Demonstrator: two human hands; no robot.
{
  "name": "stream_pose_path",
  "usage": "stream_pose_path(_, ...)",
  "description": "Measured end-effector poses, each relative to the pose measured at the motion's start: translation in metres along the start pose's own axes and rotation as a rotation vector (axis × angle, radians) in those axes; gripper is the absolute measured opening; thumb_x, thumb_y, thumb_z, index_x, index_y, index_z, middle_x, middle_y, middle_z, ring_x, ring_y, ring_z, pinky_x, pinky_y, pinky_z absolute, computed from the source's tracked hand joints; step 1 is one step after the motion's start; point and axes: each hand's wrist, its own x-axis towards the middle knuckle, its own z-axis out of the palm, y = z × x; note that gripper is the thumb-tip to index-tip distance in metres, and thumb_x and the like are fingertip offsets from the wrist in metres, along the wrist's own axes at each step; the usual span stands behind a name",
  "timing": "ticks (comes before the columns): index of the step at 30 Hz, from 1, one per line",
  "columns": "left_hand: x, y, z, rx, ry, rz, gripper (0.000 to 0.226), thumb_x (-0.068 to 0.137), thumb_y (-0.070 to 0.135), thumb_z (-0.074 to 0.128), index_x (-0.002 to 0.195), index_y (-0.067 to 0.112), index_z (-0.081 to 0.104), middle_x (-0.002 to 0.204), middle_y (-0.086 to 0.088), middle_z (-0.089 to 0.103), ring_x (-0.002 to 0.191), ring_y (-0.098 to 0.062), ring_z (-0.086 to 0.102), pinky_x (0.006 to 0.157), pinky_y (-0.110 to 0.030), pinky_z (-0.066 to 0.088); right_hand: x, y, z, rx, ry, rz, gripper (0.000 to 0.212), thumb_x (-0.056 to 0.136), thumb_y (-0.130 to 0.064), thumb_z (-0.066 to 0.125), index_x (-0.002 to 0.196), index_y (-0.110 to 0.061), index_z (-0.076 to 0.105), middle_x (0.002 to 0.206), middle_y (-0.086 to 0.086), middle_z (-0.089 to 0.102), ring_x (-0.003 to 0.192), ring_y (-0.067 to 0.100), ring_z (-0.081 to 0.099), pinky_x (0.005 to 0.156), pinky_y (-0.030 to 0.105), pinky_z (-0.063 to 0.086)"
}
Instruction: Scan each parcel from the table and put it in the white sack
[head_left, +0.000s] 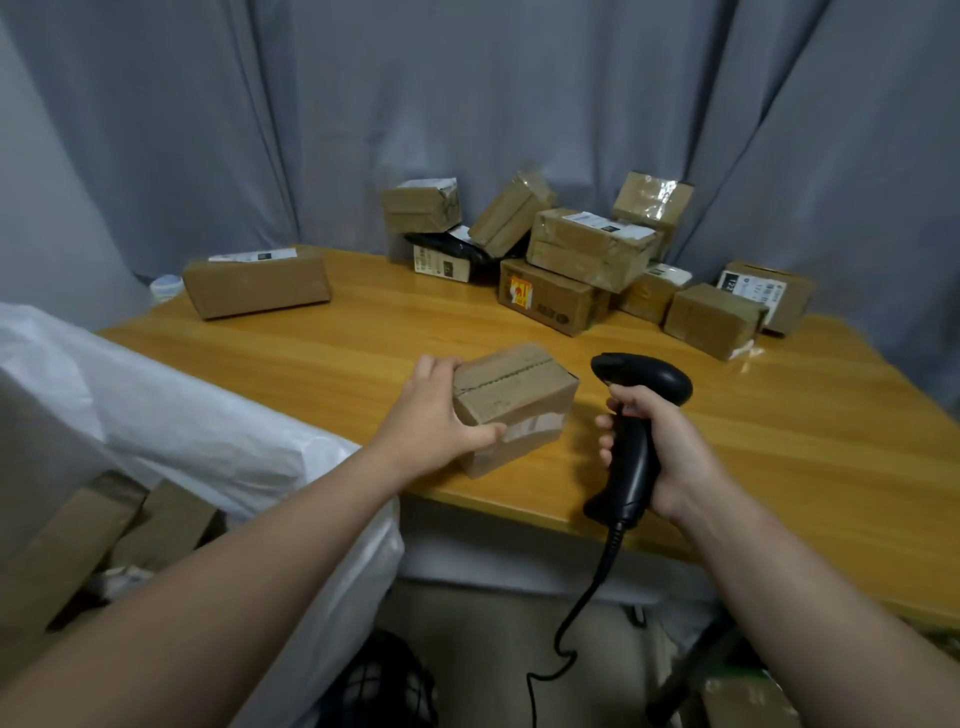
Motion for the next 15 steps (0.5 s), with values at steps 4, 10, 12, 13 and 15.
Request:
stream_pose_path(4, -0.029, 0.019, 0.011, 0.378, 0.115, 0.272, 0.098, 0.064, 0.047, 0.082, 0.142, 0.012, 0.035, 0.132, -0.008, 0.042, 0.118, -0.024, 0.043, 0.100, -0.037, 0.038, -0.019, 0.019, -0.018, 0.027, 0.072, -0.081, 0.021, 0.084, -0.026, 0.069, 0.098, -0.010, 0.066, 0.083, 0.006, 0.069, 0.062, 0.014, 0.063, 0.048, 0.022, 0.052)
stream_pose_path(10, -0.049, 0.026, 0.030, 0.471, 0.100, 0.492, 0.074, 0.079, 0.068, 0.045, 0.124, 0.011, 0.055, 0.117, -0.011, 0.057, 0.107, -0.029, 0.055, 0.090, -0.042, 0.046, -0.024, 0.038, -0.032, 0.088, 0.168, -0.169, 0.023, 0.083, -0.024, 0.073, 0.101, -0.011, 0.068, 0.098, 0.008, 0.070, 0.099, 0.025, 0.066, 0.089, 0.039, 0.054)
stream_pose_path(12, -0.050, 0.035, 0.027, 0.285, 0.100, 0.372, 0.068, 0.087, 0.064, 0.038, 0.128, 0.013, 0.054, 0.126, -0.009, 0.052, 0.116, -0.026, 0.047, 0.097, -0.039, 0.038, -0.024, 0.044, -0.032, 0.063, 0.186, -0.186, 0.035, 0.081, -0.028, 0.075, 0.111, -0.013, 0.067, 0.105, 0.006, 0.069, 0.109, 0.026, 0.062, 0.097, 0.041, 0.047)
stream_pose_path(13, -0.049, 0.039, 0.025, 0.171, 0.108, 0.264, 0.067, 0.089, 0.063, 0.040, 0.133, 0.014, 0.050, 0.132, -0.008, 0.047, 0.122, -0.024, 0.042, 0.100, -0.037, 0.034, -0.025, 0.046, -0.032, 0.049, 0.188, -0.190, 0.040, 0.081, -0.030, 0.075, 0.115, -0.013, 0.066, 0.109, 0.005, 0.068, 0.111, 0.025, 0.061, 0.099, 0.042, 0.044)
stream_pose_path(15, -0.042, 0.044, 0.023, 0.013, 0.127, 0.033, 0.075, 0.088, 0.059, 0.051, 0.144, 0.012, 0.035, 0.143, -0.009, 0.036, 0.132, -0.024, 0.032, 0.108, -0.037, 0.028, -0.025, 0.050, -0.030, 0.017, 0.178, -0.201, 0.038, 0.082, -0.032, 0.073, 0.115, -0.016, 0.065, 0.113, 0.004, 0.068, 0.110, 0.022, 0.060, 0.101, 0.042, 0.043)
